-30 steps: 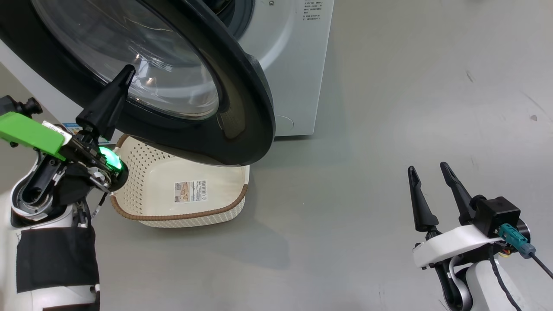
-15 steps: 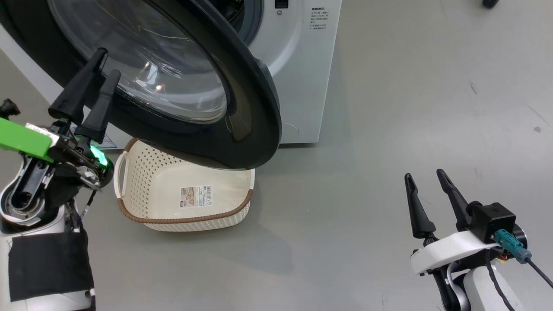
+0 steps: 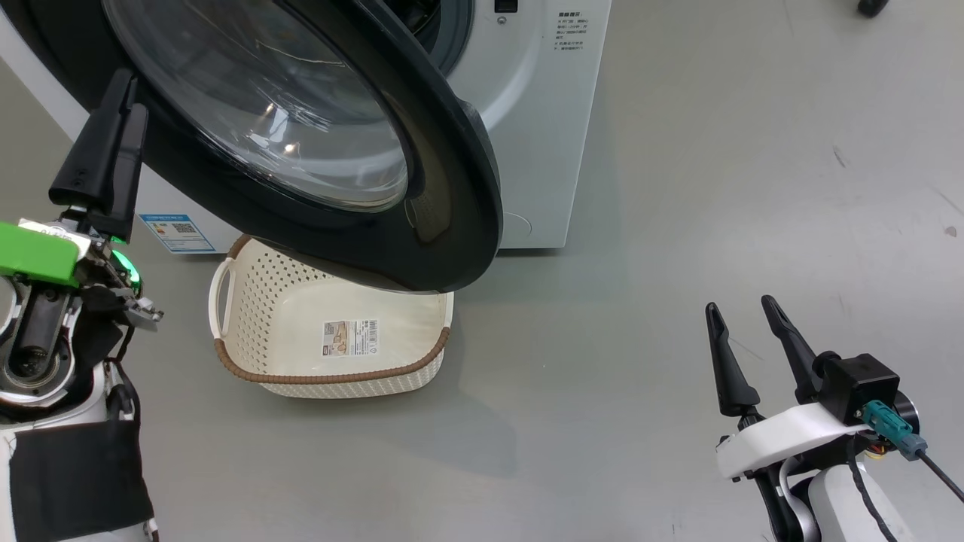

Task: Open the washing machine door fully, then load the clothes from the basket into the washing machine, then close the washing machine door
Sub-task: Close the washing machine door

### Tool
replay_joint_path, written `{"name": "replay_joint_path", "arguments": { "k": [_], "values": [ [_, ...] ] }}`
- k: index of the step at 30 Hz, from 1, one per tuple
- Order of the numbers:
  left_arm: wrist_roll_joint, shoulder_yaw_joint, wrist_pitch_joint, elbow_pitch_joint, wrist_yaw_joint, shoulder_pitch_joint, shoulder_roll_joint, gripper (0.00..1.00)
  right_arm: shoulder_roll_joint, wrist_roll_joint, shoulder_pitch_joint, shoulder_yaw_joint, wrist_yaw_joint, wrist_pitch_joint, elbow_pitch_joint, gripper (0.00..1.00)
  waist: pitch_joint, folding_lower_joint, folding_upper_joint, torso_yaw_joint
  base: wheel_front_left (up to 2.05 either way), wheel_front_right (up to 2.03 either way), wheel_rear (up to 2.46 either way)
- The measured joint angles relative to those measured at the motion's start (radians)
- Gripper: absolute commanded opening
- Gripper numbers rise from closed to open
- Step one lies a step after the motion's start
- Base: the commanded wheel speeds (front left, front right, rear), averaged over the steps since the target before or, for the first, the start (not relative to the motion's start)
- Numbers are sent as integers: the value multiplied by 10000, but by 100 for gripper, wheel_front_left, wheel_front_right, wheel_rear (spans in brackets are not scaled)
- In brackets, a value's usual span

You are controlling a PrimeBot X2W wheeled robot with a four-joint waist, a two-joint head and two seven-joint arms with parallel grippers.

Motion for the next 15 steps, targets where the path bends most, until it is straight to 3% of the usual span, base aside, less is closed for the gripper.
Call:
{"name": "replay_joint_path", "arguments": {
  "k": [8,15],
  "values": [
    [892,-297,-909,-520,-4,336,61,100,-10,0,3,-4,0,0,-12,100,75,0,0,90,0,0,0],
    [2389,-949,-1918,-1126,-6,671,777,100,-8,0,2,0,0,0,-65,100,131,0,0,131,0,0,0]
  ]
}}
